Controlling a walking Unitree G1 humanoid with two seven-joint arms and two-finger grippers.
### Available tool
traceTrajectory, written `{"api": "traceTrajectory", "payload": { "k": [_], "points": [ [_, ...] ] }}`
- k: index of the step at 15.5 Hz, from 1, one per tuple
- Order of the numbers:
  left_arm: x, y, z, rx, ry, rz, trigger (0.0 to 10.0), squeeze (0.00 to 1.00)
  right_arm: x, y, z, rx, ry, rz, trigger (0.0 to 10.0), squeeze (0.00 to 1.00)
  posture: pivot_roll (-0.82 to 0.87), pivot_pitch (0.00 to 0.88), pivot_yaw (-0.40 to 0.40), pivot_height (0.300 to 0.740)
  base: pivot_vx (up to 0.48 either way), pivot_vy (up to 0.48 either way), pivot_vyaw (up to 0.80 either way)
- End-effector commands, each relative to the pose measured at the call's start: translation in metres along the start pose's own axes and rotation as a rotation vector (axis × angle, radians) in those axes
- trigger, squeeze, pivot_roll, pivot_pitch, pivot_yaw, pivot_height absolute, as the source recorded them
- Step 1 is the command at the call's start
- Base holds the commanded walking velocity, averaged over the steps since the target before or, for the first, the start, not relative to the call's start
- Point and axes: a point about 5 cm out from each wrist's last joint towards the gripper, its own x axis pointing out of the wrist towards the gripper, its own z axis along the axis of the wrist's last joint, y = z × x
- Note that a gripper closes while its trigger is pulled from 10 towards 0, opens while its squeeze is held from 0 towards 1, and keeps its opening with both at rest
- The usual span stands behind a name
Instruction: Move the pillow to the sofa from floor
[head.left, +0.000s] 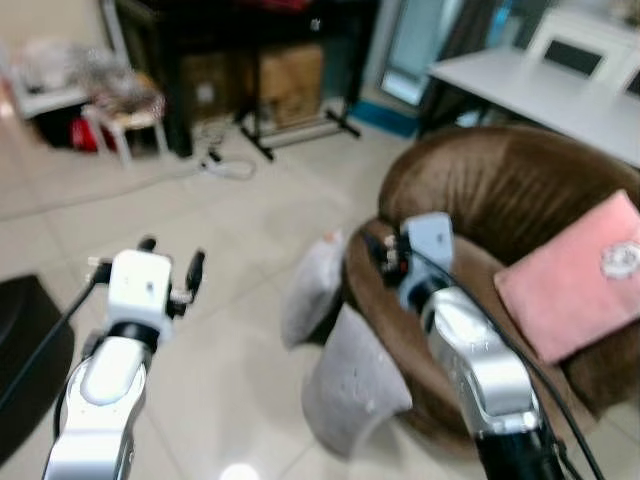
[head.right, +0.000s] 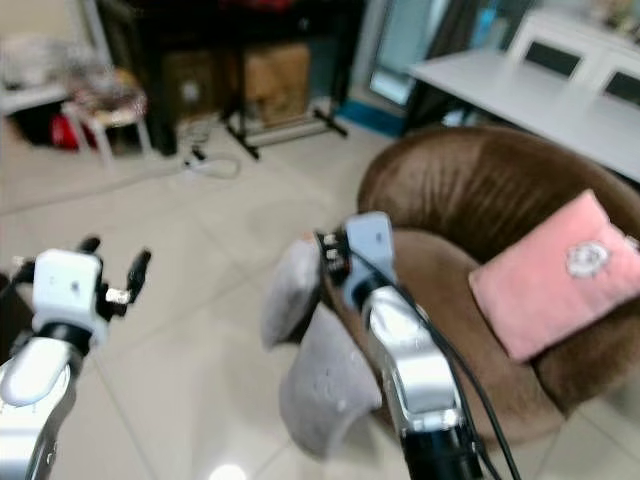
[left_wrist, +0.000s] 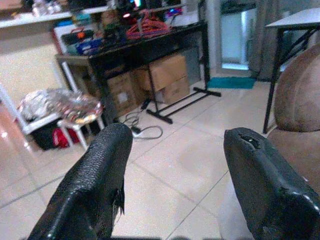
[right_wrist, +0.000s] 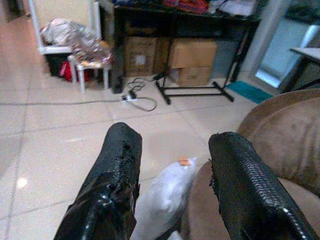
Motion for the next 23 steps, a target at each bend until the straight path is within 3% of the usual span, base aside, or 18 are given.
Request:
{"api": "traceTrajectory", "payload": {
  "k": [1,11,18,23],
  "points": [
    [0.003,-0.008,0.004,-0.006,-0.018,-0.033,10.0,0.00,-0.003,-0.014,0.001,0.008,-0.011,-0.043,10.0,0.00,-0.09,0.000,-0.080,0.740,0.334,0.000,0.00],
    [0.005,-0.007,0.004,-0.009,-0.018,-0.016,10.0,0.00,-0.001,-0.012,0.001,0.040,-0.006,-0.034,10.0,0.00,-0.08,0.000,-0.076,0.730,0.265,0.000,0.00],
    [0.008,-0.005,-0.001,0.003,0.001,0.019,10.0,0.00,-0.002,-0.014,0.002,0.063,-0.014,-0.040,10.0,0.00,-0.09,0.000,-0.072,0.655,0.000,0.000,0.00],
    [0.005,-0.001,-0.006,0.020,-0.010,0.060,10.0,0.00,-0.004,-0.028,-0.010,0.044,0.013,-0.119,10.0,0.00,-0.08,0.000,-0.078,0.600,0.000,0.000,0.00]
  ]
}}
